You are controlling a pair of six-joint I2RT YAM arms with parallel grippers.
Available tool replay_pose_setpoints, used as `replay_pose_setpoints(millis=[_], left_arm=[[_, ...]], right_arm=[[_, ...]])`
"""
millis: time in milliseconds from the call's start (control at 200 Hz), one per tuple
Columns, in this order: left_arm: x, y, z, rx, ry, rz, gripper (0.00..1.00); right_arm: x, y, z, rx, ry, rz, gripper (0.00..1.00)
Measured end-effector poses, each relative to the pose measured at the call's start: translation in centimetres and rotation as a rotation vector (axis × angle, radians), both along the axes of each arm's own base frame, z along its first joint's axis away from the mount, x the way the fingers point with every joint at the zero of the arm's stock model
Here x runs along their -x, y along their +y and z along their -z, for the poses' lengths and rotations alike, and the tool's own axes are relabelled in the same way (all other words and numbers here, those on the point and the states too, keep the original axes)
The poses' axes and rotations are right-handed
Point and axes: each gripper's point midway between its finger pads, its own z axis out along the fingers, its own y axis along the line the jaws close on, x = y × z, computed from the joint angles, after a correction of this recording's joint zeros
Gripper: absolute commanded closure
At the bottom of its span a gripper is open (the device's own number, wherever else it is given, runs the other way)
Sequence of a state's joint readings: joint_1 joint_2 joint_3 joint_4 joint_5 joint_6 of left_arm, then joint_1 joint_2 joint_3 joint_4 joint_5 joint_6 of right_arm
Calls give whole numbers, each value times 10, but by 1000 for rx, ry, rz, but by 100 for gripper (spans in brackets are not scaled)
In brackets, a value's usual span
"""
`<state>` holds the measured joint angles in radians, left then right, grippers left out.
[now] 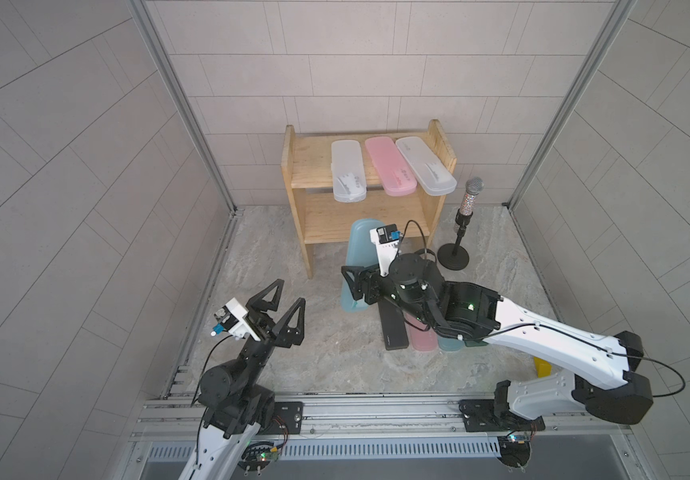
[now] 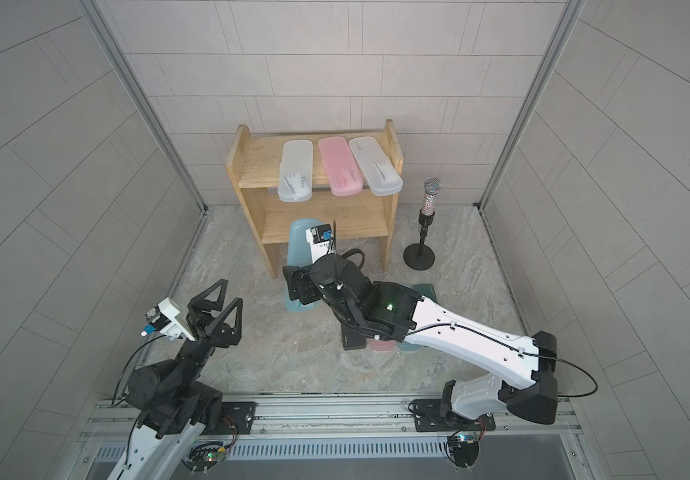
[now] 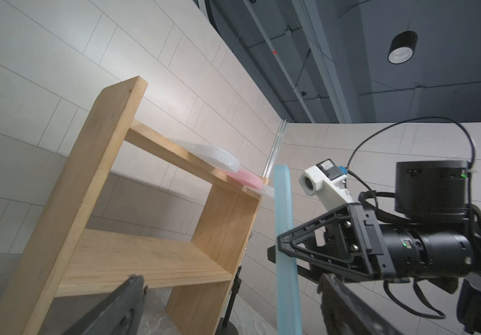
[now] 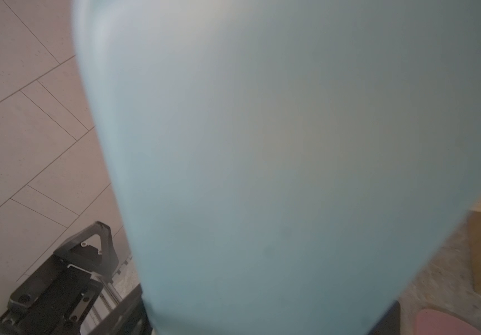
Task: Remove the pencil cases from the shelf
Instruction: Place the pencil case at the center of the board.
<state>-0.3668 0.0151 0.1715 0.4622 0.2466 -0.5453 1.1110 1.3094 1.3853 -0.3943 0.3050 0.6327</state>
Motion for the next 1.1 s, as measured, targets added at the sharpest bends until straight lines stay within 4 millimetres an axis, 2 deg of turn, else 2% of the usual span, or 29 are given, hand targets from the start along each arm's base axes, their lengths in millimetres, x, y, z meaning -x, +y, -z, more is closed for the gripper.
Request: replay_pose_setpoints(millis=[95, 205, 295, 375, 635, 906, 1101], left_arm=[[-5, 4, 3, 1, 57, -29, 0], [-9, 8, 6, -5, 97, -51, 0], [-13, 8, 14, -17, 140, -63, 0], [-17, 8, 25, -35, 186, -74, 0], [-25, 12, 46, -74, 284, -114, 0], [-33, 11, 64, -113, 355, -132, 0], [-34, 12, 67, -118, 368, -135, 0]], right_arm=[[2, -17, 32, 58, 50, 2, 41], [1, -29, 88, 170, 149, 4, 41], [5, -29, 126, 258, 225, -15, 41], [8, -25, 151, 311, 280, -39, 41], [8, -13, 204, 402, 399, -71, 41], [-4, -5, 236, 435, 484, -72, 41], [-14, 5, 259, 437, 546, -71, 41]])
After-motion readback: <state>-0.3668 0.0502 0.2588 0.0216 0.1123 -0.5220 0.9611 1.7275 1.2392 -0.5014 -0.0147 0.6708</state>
